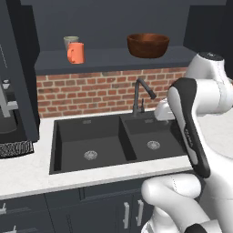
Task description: Gather all objects into one cabinet and sort the glasses and bowls to opposite sides.
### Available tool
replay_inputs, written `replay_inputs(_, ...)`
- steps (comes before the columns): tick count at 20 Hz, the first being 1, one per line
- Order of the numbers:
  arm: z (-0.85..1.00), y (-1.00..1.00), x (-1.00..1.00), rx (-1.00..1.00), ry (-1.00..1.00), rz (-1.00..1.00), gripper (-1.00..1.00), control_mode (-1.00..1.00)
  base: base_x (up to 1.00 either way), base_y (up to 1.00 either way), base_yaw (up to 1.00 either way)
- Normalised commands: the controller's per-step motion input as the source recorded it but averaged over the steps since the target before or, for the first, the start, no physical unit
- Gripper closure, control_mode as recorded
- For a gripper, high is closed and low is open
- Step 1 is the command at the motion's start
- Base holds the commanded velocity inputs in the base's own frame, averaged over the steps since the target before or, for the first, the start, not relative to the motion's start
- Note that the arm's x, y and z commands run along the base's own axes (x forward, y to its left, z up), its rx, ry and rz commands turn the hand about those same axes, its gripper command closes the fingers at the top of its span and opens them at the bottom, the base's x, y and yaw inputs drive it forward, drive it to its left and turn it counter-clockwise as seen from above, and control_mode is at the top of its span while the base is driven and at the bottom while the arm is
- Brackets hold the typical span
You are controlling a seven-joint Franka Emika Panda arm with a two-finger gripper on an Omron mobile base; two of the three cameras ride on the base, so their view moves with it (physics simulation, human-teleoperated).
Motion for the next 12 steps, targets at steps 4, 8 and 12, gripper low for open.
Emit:
replay_inputs(4, 0.54, 0.00, -0.57, 0.00, -0.01, -0.02, -1.00, -1.00, 0.00, 0.00, 0.00)
replay_inputs(8, 0.41, 0.00, -0.49, 0.00, -0.01, 0.00, -1.00, -1.00, 0.00, 0.00, 0.00)
replay_inputs(12, 0.04, 0.00, -0.22, 0.00, -0.01, -0.02, -1.00, -1.00, 0.00, 0.00, 0.00)
